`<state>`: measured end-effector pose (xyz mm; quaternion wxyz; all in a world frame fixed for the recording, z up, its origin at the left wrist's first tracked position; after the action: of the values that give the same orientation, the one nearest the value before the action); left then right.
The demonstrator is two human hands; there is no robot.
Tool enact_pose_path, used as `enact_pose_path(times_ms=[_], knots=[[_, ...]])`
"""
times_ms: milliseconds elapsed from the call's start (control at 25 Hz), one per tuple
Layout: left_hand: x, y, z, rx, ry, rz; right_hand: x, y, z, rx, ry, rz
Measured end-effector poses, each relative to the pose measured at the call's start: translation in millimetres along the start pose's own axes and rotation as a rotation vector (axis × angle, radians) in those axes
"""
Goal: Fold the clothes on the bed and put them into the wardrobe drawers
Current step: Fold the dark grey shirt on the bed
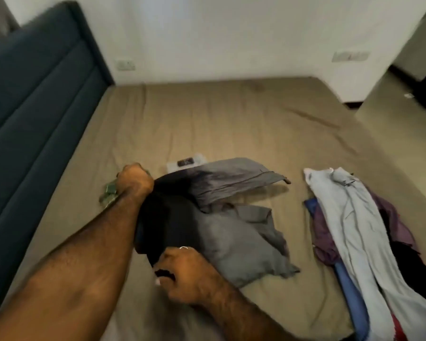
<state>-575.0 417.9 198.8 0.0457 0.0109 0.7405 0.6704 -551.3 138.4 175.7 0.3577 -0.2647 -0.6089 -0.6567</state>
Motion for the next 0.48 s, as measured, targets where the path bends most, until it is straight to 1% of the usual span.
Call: enact_pose_path(times_ms=[40,80,160,200,240,280,360,400,440,480], knots=[[11,-28,-9,0.034,-0.039,-0.005,-28,-20,3,0.003,-0.063,0.02],[40,-76,-20,0.097,-0.062,0.014,-57,-52,-2,0.022,-0.136,0.04],[73,-150,-51,0.214,-0.142,0.042,-108,-80,-28,0.017,-0.259,0.047],[92,-194,-70,0.297,-0.175,0.075,-133,-98,-41,0.003,-0.3,0.015],[103,-240,-92,0.368,-0.207,0.074,-165,-110,-62,-0.046,-0.362,-0.001],[106,-266,-116,0.43,-0.25,0.055,-190,-104,-85,-0.092,-0.484,-0.029],[105,-317,-165,0.586,-0.306,0.029,-250,-96,-138,-0.164,-0.846,0.073],[99,-340,-186,0.648,-0.354,0.048,-279,-90,-165,-0.269,-1.007,0.13],[95,-355,-201,0.686,-0.412,0.079,-299,-80,-186,-0.422,-1.134,0.185],[90,-372,-217,0.713,-0.457,0.115,-321,-76,-206,-0.514,-1.233,0.228]])
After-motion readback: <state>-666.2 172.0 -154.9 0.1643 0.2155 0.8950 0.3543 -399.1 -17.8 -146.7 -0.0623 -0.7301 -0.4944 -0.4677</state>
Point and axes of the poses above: each hand's wrist, its own z-axis towards the middle knuckle, its own y-axis out of the back of the hand, x = y × z, the point moved 9 cm from there along z, towards the middle knuckle, and after that the axes turned 14 degrees about z, right-handed, at the moved point
